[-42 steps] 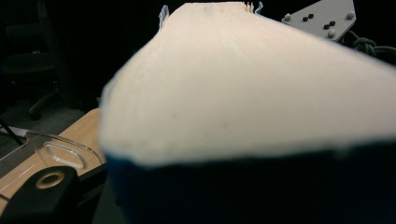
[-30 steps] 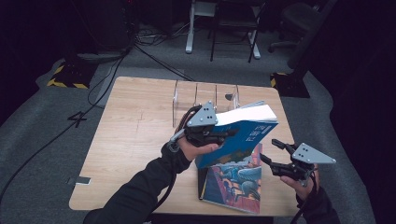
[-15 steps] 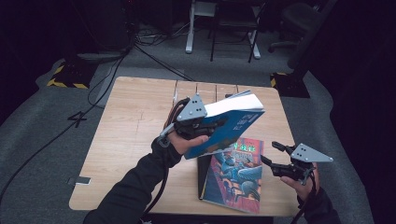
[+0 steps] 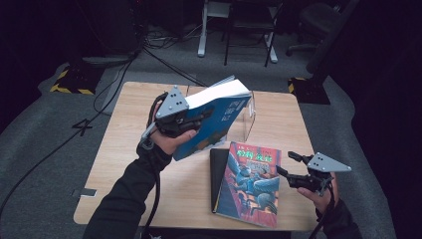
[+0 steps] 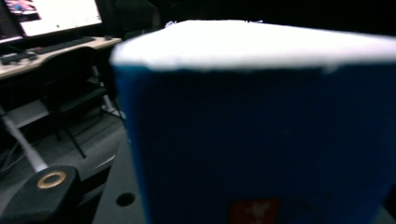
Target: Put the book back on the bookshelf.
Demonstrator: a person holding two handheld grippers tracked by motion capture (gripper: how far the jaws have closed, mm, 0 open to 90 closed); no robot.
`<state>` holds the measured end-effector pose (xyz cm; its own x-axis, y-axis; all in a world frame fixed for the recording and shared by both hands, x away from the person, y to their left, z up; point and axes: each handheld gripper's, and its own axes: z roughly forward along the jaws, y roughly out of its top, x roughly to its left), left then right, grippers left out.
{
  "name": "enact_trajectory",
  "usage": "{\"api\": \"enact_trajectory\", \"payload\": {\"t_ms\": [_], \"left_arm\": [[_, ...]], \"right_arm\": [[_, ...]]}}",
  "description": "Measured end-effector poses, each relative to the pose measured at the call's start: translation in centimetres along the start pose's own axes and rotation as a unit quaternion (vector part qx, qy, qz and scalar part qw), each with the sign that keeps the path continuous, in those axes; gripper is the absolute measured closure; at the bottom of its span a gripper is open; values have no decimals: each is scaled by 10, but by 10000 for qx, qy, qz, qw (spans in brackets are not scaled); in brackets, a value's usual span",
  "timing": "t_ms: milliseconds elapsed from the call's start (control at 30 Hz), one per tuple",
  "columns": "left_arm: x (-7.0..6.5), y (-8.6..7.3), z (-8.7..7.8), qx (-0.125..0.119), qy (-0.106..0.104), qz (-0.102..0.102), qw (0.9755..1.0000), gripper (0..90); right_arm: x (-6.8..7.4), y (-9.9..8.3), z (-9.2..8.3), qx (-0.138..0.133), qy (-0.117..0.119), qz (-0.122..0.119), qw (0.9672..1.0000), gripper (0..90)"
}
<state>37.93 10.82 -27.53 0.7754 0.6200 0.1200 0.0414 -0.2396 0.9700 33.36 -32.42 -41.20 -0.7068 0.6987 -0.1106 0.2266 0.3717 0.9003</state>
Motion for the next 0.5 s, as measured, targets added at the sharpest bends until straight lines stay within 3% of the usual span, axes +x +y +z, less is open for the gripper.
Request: {"api": "enact_trajectory", "payload": {"t_ms": [233, 367, 500], "left_arm": [[21, 4, -11, -53, 489, -159, 9987, 605], [32, 5, -11, -55, 696, -204, 9974, 605], [45, 7, -6, -33, 895, -382, 9953, 605]], "right_arm": [[1, -2, 3, 80, 28, -43, 10000, 311], [2, -2, 5, 115, 33, -81, 9999, 312], [2, -3, 7, 163, 55, -92, 9998, 313]]}}
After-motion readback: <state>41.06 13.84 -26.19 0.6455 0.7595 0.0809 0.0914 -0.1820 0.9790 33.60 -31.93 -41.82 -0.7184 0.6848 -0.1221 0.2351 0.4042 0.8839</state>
